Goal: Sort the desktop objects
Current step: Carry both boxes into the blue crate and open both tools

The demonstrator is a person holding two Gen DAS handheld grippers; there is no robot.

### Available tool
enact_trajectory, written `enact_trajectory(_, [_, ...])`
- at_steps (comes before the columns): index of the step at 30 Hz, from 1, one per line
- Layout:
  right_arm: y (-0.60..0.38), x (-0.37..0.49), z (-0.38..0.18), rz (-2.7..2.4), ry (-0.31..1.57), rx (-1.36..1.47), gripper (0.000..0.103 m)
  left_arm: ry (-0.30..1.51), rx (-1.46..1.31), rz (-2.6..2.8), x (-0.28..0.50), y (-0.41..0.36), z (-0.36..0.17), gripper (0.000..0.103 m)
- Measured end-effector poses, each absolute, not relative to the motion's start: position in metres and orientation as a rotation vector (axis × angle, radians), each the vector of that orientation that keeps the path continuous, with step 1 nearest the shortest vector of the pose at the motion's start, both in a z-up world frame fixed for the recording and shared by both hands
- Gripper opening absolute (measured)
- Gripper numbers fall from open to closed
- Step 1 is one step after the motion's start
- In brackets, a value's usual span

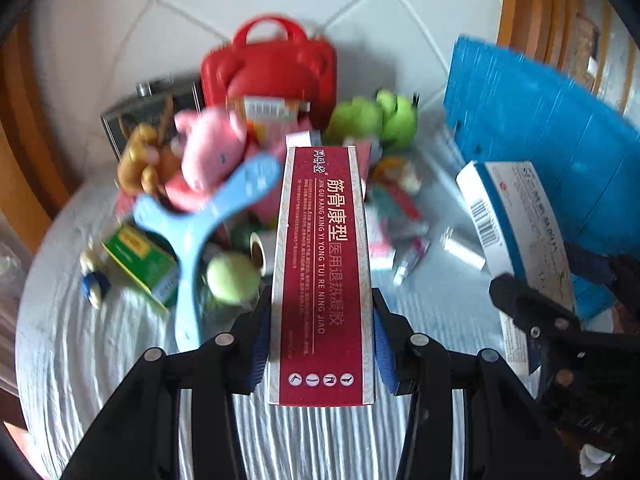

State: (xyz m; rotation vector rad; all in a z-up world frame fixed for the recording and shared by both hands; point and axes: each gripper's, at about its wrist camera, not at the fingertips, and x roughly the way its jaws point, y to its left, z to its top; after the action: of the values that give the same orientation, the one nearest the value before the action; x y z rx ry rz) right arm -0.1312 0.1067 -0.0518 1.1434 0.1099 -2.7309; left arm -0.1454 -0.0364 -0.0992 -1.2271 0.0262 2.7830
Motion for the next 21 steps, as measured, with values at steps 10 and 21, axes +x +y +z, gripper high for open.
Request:
enact_trajectory(10, [0.153, -0.091, 0.063, -2.95, 0.107, 0.698, 0.073, 0.03, -0.877, 2.843, -0.123, -0.007, -0.007, 0.043])
enact_trajectory(21, [0.286, -0.075, 0.104, -3.301, 0.07, 0.582, 0.072, 0.075, -0.61, 2.689, -0.131, 0.125, 0.071, 0.043])
